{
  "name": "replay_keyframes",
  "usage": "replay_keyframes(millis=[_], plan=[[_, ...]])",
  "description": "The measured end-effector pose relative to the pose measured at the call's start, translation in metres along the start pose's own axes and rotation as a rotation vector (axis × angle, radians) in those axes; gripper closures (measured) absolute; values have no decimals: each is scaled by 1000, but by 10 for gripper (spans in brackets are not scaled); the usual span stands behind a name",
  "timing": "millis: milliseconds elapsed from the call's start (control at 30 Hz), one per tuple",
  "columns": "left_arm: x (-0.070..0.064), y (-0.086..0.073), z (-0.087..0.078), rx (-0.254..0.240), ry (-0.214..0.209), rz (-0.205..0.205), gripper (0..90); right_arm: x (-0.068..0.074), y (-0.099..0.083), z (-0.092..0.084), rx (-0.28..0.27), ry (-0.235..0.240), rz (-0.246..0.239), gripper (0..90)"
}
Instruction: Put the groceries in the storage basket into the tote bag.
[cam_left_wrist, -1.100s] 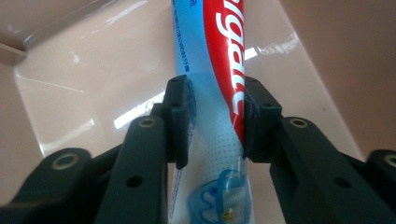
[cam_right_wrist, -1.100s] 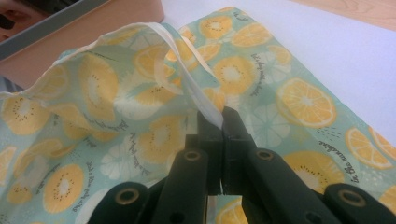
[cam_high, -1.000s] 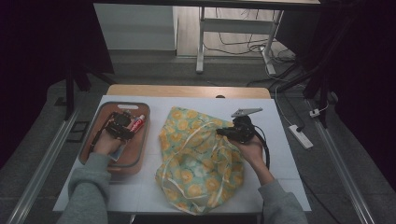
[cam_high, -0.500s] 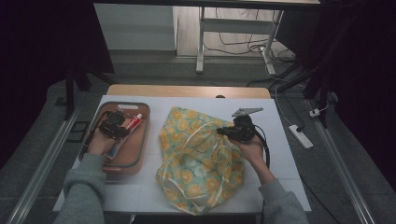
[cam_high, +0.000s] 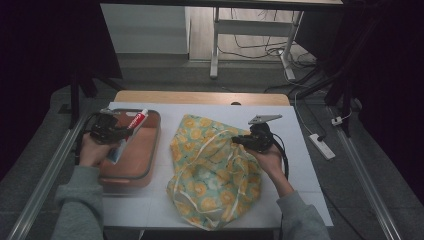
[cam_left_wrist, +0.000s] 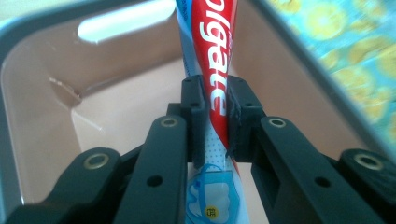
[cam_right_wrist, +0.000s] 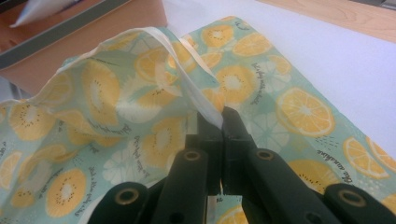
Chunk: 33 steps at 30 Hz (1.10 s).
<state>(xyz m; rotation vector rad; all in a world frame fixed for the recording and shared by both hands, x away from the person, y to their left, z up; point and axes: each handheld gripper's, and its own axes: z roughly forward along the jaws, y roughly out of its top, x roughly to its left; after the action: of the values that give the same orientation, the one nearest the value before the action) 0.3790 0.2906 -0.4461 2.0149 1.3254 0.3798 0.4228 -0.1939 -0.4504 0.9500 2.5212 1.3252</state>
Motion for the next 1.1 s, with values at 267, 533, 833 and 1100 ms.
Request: replay_keyframes(millis=[267, 533, 833, 1100], plan=[[-5, 6, -18, -85, -94, 12, 795, 0, -1, 0, 4, 0, 2, 887], [-41, 19, -39, -166, -246, 109, 797, 1, 0, 1, 2, 4, -2, 887], [-84, 28, -38, -167, -365, 231, 802, 1, 0, 2, 3, 5, 1, 887], [-119, 33, -25, -122, -445, 319, 805, 1, 1, 1, 3, 9, -1, 887]])
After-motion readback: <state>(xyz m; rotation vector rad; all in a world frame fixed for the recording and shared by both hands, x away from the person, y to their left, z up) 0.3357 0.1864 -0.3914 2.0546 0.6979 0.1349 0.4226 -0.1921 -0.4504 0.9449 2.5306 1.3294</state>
